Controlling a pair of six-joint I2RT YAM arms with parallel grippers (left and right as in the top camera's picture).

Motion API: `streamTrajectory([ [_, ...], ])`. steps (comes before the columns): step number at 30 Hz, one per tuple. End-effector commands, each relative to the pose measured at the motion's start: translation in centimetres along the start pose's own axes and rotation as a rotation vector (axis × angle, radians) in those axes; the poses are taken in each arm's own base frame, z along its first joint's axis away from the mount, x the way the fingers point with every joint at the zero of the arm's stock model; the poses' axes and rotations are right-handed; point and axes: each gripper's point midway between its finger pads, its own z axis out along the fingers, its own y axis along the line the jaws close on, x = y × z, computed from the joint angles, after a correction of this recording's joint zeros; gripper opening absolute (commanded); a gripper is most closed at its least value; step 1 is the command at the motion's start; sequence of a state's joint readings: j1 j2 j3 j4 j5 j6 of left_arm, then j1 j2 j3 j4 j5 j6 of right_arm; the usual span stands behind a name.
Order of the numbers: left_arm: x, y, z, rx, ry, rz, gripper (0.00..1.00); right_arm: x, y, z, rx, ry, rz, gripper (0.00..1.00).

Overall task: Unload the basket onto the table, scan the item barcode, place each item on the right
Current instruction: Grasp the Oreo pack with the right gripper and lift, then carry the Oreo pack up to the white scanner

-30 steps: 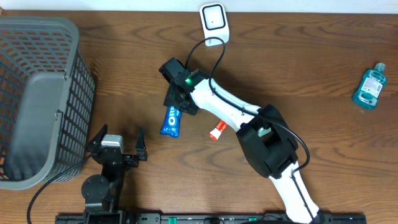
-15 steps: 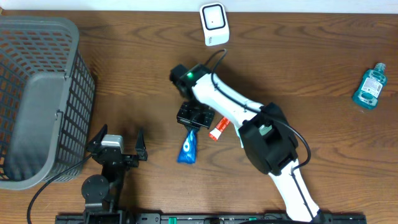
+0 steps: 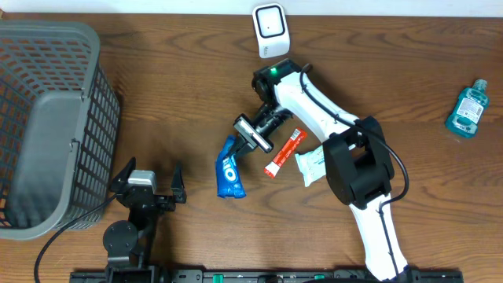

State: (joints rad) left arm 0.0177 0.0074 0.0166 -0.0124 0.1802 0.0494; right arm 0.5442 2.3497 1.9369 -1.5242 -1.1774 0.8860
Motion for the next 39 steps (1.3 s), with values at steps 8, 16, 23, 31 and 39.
streamTrajectory([
  [8, 1.6, -0.2, 0.1, 0.011, 0.055, -0.001, 0.98, 6.1, 3.7, -1.6, -0.216, 0.321, 0.188, 0.01],
  [16, 1.6, -0.2, 0.1, 0.011, 0.055, -0.001, 0.98, 2.3, 7.3, -5.5, -0.273, 0.325, 0.372, 0.01],
  [23, 1.6, -0.2, 0.1, 0.011, 0.055, -0.001, 0.98, 0.9, 8.9, -8.8, -0.315, 0.340, 0.512, 0.01],
  [31, 1.6, -0.2, 0.1, 0.011, 0.055, -0.001, 0.98, 0.9, 9.9, -9.1, -0.394, 0.234, -0.060, 0.01],
  [39, 1.6, -0.2, 0.1, 0.011, 0.055, -0.001, 0.98, 2.9, 12.9, -9.4, -0.451, 0.089, -0.821, 0.01],
])
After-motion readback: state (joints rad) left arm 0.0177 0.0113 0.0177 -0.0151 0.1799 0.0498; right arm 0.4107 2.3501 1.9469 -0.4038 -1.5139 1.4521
